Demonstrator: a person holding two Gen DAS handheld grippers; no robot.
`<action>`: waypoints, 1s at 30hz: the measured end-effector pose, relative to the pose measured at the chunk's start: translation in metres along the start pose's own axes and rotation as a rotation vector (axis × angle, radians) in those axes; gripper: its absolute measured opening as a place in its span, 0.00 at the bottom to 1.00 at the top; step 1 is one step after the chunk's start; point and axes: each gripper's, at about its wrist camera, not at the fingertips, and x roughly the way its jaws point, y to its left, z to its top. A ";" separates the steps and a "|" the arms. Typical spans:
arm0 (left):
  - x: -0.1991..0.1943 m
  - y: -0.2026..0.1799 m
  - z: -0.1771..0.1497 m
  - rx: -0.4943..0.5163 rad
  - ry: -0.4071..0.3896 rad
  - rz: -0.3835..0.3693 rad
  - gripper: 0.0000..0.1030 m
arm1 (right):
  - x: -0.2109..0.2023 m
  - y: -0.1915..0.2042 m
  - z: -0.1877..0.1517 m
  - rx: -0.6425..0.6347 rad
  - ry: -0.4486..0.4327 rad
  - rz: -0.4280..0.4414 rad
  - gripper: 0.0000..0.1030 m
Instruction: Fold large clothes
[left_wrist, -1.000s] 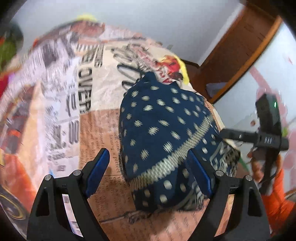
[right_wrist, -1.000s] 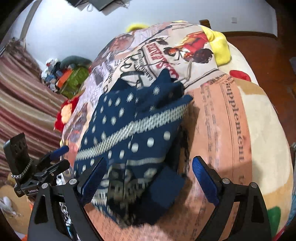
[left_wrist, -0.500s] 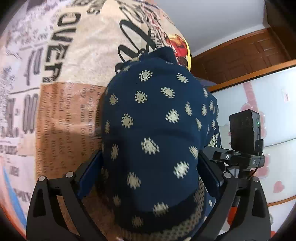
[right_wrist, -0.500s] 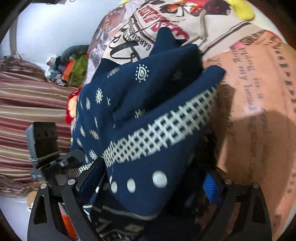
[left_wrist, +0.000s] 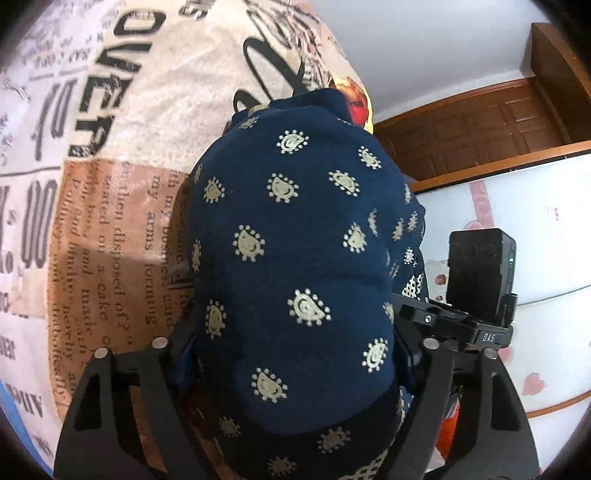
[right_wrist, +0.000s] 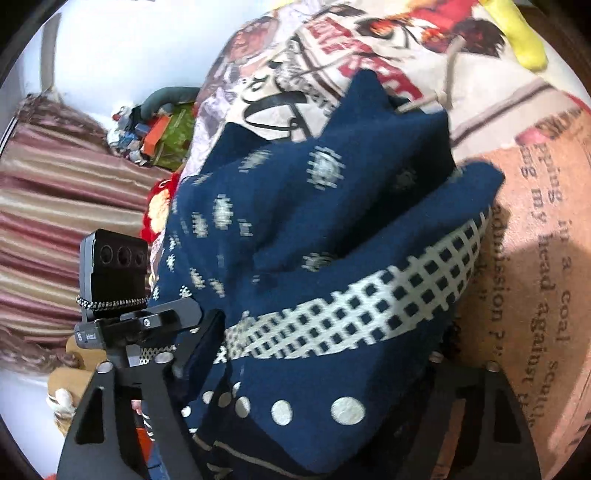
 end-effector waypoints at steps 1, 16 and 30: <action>-0.004 -0.004 -0.002 0.005 -0.009 0.005 0.74 | -0.002 0.002 0.000 -0.014 -0.003 0.000 0.64; -0.109 -0.015 -0.040 0.062 -0.144 0.012 0.71 | -0.012 0.089 -0.006 -0.153 -0.040 0.037 0.43; -0.225 0.010 -0.066 0.058 -0.329 0.054 0.71 | 0.001 0.208 -0.027 -0.327 -0.072 0.072 0.43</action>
